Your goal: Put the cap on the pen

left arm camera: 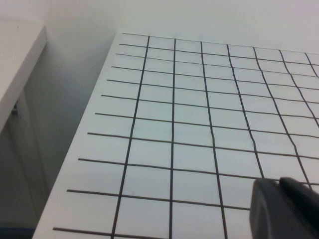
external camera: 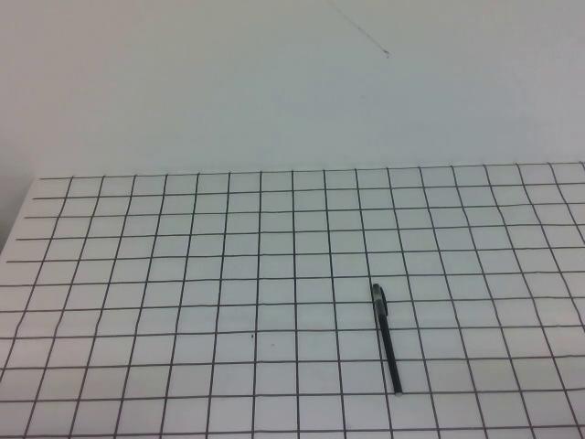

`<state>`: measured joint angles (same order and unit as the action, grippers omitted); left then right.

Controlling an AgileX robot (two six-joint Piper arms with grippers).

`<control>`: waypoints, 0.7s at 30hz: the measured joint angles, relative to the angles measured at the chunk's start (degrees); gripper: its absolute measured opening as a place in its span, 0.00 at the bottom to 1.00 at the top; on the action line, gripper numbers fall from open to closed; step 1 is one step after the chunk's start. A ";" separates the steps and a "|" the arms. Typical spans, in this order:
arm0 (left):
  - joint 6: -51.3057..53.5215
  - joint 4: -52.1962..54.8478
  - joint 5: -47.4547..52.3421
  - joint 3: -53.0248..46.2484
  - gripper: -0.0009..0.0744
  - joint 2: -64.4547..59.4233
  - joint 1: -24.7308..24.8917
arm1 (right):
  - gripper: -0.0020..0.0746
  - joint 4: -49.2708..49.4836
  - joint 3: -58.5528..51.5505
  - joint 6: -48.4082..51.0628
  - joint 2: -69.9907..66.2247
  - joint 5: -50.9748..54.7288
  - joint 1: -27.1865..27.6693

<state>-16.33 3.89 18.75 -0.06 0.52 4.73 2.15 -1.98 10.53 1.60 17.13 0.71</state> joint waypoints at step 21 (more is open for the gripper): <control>1.02 0.10 -0.25 0.00 0.01 0.00 0.00 | 0.02 0.00 0.00 0.00 0.00 0.11 4.39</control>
<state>-15.32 3.99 18.49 -0.06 0.52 4.73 2.15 -1.98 10.53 1.60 17.24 5.11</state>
